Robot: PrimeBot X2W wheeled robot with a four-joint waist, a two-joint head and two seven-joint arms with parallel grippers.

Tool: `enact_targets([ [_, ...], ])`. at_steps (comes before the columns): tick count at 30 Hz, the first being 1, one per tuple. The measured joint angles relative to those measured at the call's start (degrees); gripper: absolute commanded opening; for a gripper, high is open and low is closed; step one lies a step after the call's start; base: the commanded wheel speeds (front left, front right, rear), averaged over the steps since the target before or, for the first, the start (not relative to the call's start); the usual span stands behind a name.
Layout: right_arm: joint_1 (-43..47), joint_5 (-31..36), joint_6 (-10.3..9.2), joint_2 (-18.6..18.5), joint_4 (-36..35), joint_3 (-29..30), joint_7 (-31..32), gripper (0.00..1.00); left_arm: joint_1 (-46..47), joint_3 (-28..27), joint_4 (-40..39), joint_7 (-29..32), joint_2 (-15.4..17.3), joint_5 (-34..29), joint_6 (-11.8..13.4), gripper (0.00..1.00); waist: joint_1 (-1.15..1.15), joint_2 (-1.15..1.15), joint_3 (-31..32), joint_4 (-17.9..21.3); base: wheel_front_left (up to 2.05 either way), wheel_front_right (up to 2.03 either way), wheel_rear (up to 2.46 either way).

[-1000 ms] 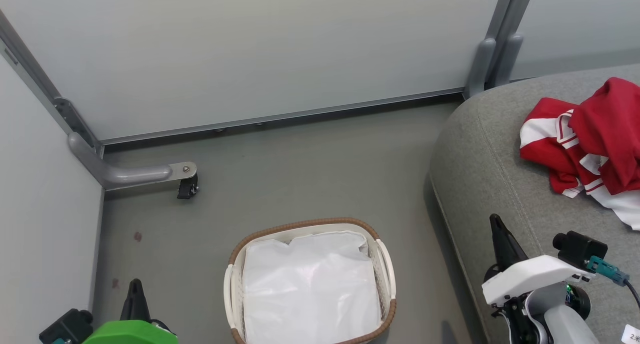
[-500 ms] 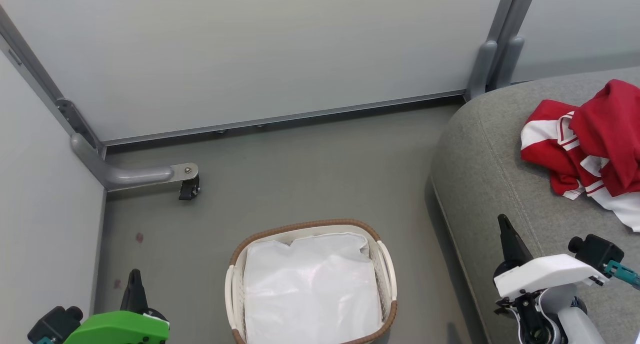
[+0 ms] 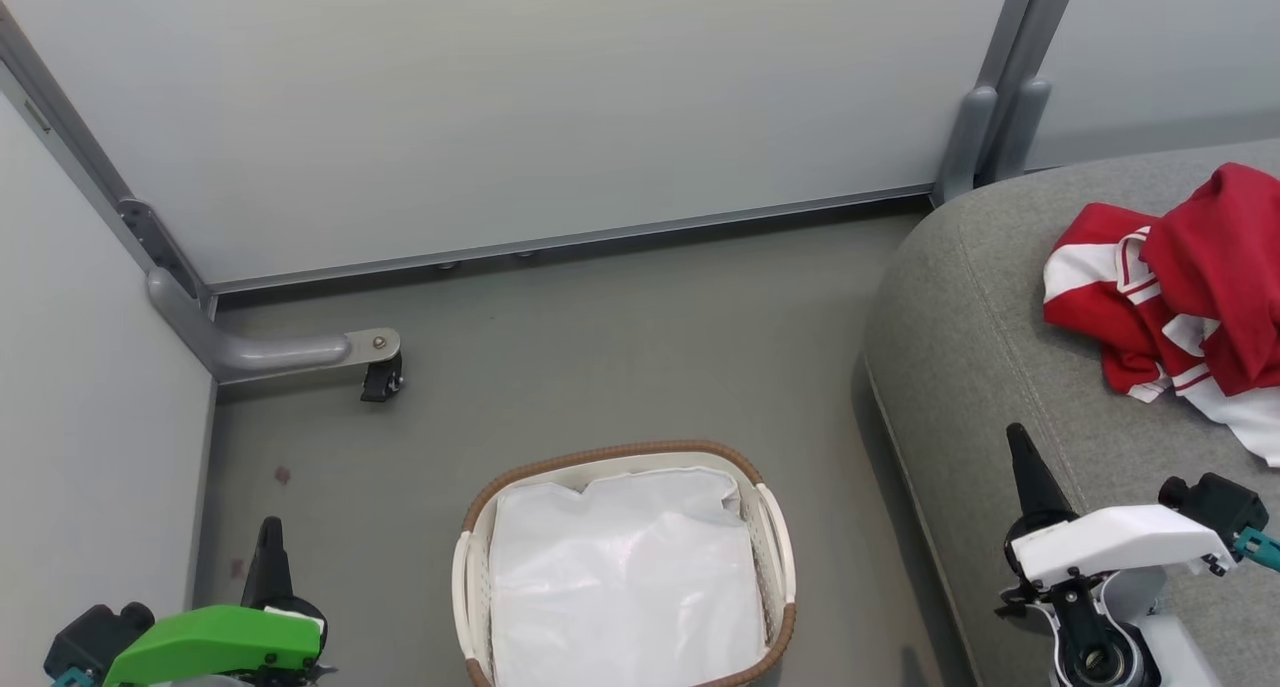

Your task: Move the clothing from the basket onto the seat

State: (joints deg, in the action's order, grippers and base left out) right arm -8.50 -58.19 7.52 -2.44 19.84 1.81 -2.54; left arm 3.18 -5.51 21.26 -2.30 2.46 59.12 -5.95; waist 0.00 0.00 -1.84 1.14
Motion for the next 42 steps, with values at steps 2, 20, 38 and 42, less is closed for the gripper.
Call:
enact_targets([
  [2,0.0,-1.1,0.00,0.0,-0.2,0.2,0.2,0.00,0.1,0.0,-0.3,0.2,0.0,1.4,0.0,0.00,0.00,0.00,0.0,0.0,0.00,0.00,0.00],
  [20,0.8,-11.5,0.00,-0.1,-2.0,1.6,3.1,0.00,1.0,-0.3,-2.4,2.9,0.0,11.3,-0.5,0.00,0.00,0.00,0.5,-0.3,0.00,0.00,0.00],
  [38,1.2,-20.4,0.00,-0.2,-3.4,2.8,5.4,0.00,1.5,-0.5,-4.3,5.3,0.1,19.8,-0.8,0.00,0.00,0.00,0.9,-0.6,0.00,0.00,0.00],
  [42,1.2,-22.2,-0.01,-0.2,-3.8,3.1,5.9,0.00,1.6,-0.6,-4.6,5.8,0.1,21.5,-0.9,0.00,0.00,0.00,1.0,-0.7,0.00,0.00,0.00],
])
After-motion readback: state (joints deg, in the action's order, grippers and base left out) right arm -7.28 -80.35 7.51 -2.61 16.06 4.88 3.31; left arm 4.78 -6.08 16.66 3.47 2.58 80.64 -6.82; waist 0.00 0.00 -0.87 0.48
